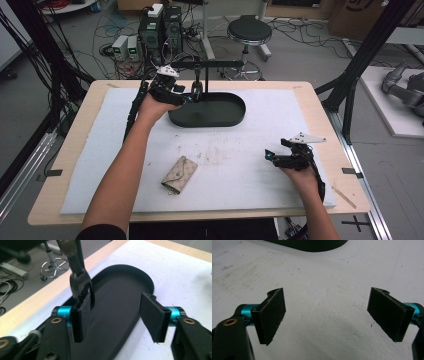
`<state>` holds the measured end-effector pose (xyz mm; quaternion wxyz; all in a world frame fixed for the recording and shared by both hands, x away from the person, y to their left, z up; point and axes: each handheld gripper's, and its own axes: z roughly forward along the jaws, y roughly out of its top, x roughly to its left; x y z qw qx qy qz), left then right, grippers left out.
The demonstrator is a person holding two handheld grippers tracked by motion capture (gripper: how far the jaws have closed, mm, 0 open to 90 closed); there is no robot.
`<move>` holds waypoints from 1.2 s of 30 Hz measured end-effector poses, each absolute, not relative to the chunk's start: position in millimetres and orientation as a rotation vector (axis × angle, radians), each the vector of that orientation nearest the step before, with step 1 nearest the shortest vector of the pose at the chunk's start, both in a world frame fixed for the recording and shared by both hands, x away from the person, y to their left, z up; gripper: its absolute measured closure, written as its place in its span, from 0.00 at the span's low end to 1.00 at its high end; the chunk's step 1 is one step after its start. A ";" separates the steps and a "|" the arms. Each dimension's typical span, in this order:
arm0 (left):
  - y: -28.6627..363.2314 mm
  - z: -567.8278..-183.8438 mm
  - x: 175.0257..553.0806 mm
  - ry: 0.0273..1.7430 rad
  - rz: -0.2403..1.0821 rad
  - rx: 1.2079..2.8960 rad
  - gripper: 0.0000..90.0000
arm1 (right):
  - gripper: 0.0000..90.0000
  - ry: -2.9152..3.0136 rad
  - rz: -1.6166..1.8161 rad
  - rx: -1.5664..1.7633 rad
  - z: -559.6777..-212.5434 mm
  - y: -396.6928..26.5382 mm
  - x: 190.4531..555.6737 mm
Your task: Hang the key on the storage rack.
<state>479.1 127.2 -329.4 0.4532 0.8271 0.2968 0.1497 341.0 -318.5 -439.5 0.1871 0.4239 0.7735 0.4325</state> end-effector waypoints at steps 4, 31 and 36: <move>139.9 -336.5 462.4 0.710 0.345 2.040 0.43 | 0.17 2.172 1.220 1.194 -439.5 -318.4 341.4; 189.2 -397.5 370.4 0.724 0.318 1.979 0.30 | 0.17 2.168 1.202 1.200 -441.1 -317.8 343.7; 193.2 -407.3 363.4 0.749 0.315 1.971 0.27 | 0.17 2.167 1.196 1.209 -441.8 -318.2 344.3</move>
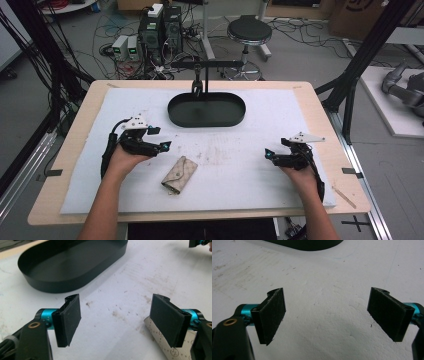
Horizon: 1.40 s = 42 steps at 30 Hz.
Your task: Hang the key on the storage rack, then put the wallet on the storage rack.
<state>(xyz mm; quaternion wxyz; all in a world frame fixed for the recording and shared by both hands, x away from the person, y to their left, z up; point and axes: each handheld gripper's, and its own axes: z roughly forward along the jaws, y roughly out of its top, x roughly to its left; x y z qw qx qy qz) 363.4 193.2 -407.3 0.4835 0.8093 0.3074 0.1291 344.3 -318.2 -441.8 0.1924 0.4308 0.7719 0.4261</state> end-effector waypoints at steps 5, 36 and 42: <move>195.5 -416.5 355.1 0.744 0.299 1.961 0.26 | 0.17 2.156 1.198 1.211 -442.7 -318.5 346.4; 196.3 -415.4 345.5 0.788 0.312 1.964 0.20 | 0.17 2.151 1.189 1.212 -444.2 -318.3 349.0; 191.8 -413.9 335.3 0.802 0.319 1.984 0.20 | 0.17 2.152 1.200 1.210 -443.1 -317.5 347.9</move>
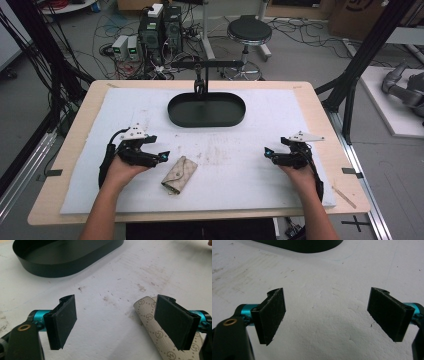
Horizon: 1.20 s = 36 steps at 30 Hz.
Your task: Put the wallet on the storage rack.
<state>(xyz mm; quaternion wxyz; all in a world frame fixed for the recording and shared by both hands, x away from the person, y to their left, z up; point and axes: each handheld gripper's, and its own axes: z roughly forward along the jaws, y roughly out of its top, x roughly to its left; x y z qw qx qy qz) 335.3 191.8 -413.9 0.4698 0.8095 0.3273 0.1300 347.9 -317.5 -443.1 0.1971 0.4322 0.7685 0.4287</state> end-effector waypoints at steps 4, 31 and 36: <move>186.7 -417.7 324.5 0.821 0.311 1.988 0.20 | 0.17 2.153 1.212 1.208 -442.1 -316.0 346.3; 135.8 -434.6 282.5 0.903 0.323 2.045 0.19 | 0.17 2.147 1.215 1.203 -442.0 -315.8 346.9; 127.3 -437.4 277.2 0.891 0.325 2.068 0.19 | 0.17 2.150 1.213 1.203 -442.3 -315.5 347.1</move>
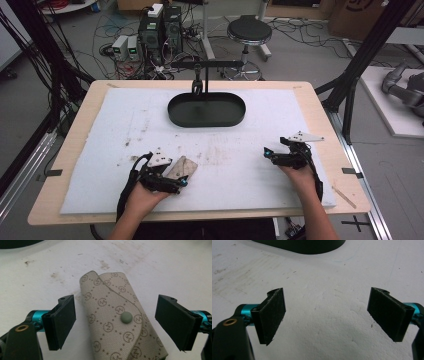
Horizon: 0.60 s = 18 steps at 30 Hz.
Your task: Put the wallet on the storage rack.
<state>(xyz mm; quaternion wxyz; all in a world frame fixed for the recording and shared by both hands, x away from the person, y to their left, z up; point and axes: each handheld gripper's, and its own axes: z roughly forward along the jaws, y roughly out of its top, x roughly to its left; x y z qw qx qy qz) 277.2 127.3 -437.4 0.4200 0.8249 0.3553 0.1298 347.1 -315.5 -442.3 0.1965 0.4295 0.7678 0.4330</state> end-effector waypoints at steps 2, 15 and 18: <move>125.2 -439.7 275.7 0.895 0.332 2.074 0.19 | 0.17 2.150 1.215 1.206 -442.1 -315.2 346.7; 115.4 -453.6 267.2 0.923 0.411 2.145 0.20 | 0.17 2.158 1.204 1.195 -443.0 -314.2 347.2; 116.7 -452.8 266.4 0.918 0.403 2.134 0.27 | 0.17 2.160 1.204 1.199 -443.0 -314.3 347.2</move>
